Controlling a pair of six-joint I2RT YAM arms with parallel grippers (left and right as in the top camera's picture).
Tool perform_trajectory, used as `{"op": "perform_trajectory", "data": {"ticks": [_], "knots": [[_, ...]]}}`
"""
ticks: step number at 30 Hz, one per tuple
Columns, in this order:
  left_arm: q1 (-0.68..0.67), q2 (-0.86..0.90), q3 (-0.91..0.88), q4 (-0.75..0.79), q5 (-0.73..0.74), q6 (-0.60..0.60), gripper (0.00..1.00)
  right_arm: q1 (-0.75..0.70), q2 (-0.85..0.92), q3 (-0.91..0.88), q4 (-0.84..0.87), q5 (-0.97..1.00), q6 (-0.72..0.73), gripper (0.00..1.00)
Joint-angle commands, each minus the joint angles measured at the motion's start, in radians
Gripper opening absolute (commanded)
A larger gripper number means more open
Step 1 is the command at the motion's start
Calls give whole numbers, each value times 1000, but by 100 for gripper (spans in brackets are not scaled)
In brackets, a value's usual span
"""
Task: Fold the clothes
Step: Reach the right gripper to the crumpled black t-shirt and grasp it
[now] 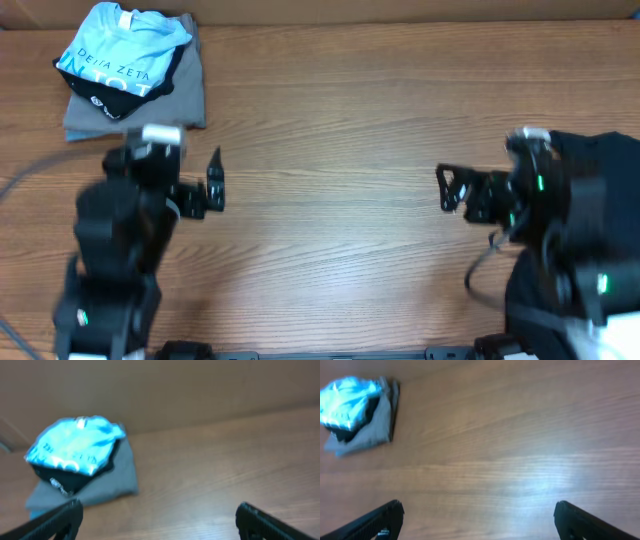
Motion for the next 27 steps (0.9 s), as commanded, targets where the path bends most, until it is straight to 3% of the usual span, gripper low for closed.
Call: {"op": "perform_trajectory", "data": {"ticks": [1, 9, 11, 14, 20, 22, 27], "knots": [[5, 184, 237, -146, 71, 8, 100, -6, 199, 214, -116, -85, -39, 100], [4, 423, 465, -341, 99, 46, 100, -28, 438, 327, -159, -49, -26, 100], [4, 434, 466, -344, 167, 46, 100, -94, 464, 327, -157, 18, 99, 100], [4, 433, 466, -344, 241, 46, 100, -240, 490, 327, -151, 80, 169, 100], [4, 433, 466, -328, 315, 45, 100, -577, 593, 326, -47, 100, 189, 100], [4, 433, 466, -317, 314, 45, 100, -660, 638, 326, -1, 98, 189, 95], [4, 434, 466, -294, 315, 45, 100, -764, 761, 326, 90, 128, 189, 93]]}}
